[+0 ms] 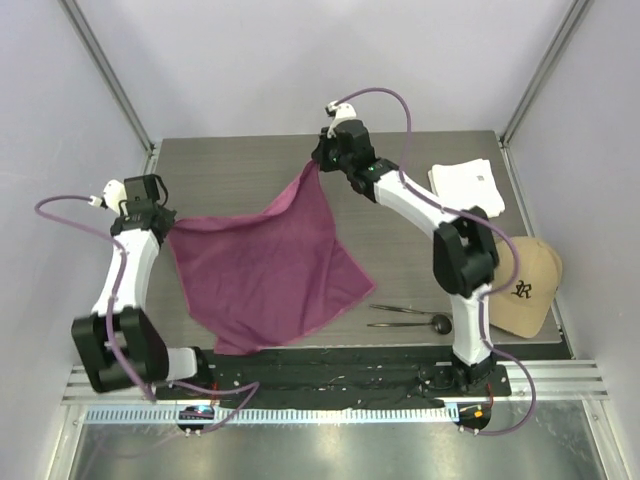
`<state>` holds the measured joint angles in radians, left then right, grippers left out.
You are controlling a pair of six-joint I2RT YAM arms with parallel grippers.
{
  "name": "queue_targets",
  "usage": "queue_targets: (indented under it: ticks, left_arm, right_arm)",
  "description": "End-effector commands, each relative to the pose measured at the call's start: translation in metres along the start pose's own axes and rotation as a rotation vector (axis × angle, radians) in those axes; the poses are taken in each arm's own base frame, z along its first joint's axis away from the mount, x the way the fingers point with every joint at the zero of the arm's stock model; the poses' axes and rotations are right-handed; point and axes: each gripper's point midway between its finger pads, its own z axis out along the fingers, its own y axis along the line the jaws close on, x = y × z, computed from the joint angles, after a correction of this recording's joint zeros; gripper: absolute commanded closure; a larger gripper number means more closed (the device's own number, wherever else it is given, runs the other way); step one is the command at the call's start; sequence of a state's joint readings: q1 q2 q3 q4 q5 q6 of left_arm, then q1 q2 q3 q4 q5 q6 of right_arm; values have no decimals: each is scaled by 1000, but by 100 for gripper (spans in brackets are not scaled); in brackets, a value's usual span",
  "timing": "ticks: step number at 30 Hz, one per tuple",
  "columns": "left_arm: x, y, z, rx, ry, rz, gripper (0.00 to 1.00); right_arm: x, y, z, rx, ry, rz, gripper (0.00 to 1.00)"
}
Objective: Fold the napkin into a case and place the utensils inside
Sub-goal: Flatten out the crumpled napkin at the center of the board.
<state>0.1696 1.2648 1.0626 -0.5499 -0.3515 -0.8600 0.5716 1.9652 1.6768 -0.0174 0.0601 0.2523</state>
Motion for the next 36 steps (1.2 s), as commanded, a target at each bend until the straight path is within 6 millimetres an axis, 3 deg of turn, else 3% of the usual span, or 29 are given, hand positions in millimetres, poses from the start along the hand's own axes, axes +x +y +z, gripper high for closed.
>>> queue_targets:
  ticks: [1,2,3,5,7,10,14,16,17,19,20,22,23,25,26,34,35,36]
  left_arm:
    - [-42,-49,38,207,-98,-99,100]
    - [-33,-46,61,179,-62,-87,100]
    - [-41,-60,67,223,-69,-95,100]
    - [-25,-69,90,249,11,-78,100]
    - [-30,-81,98,278,16,-65,100]
    - [-30,-80,106,260,9,-71,100]
    - [-26,-78,100,277,22,-67,100]
    - [-22,-73,93,271,38,-70,100]
    - [-18,-68,89,258,56,-72,100]
    - [-13,-64,77,250,78,-88,100]
    - [-6,-54,73,212,110,-90,100]
    - [-1,-41,61,158,134,-93,100]
    - [5,-32,56,127,161,-89,100]
    - [19,-22,47,120,200,-85,100]
    - [27,-14,37,118,217,-82,100]
    - [68,38,-10,26,327,-47,100]
    - [79,47,-14,3,353,-55,100]
    - [79,50,-22,12,351,-60,100]
  right_arm:
    - [-43,-6,53,-102,-121,59,99]
    - [-57,-10,60,-113,-139,63,99]
    - [-53,-5,66,-162,-124,70,99]
    - [-46,-9,84,-179,-109,78,99]
    - [-41,-9,91,-198,-98,78,99]
    - [-33,-10,102,-207,-93,88,99]
    - [-27,-17,103,-188,-51,116,99]
    - [-32,-18,94,-176,-42,120,99]
    - [-24,-23,91,-147,-6,134,99]
    - [-32,-23,77,-118,5,140,99]
    - [-18,-30,72,-90,57,153,99]
    - [-29,-27,51,-88,63,165,99]
    - [-12,-32,44,-64,120,177,99]
    - [-16,-29,23,-56,138,184,99]
    - [6,-34,16,-37,198,192,99]
    - [48,-45,-57,33,332,195,99]
    - [69,-46,-66,33,378,209,99]
    - [65,-44,-78,28,370,216,99]
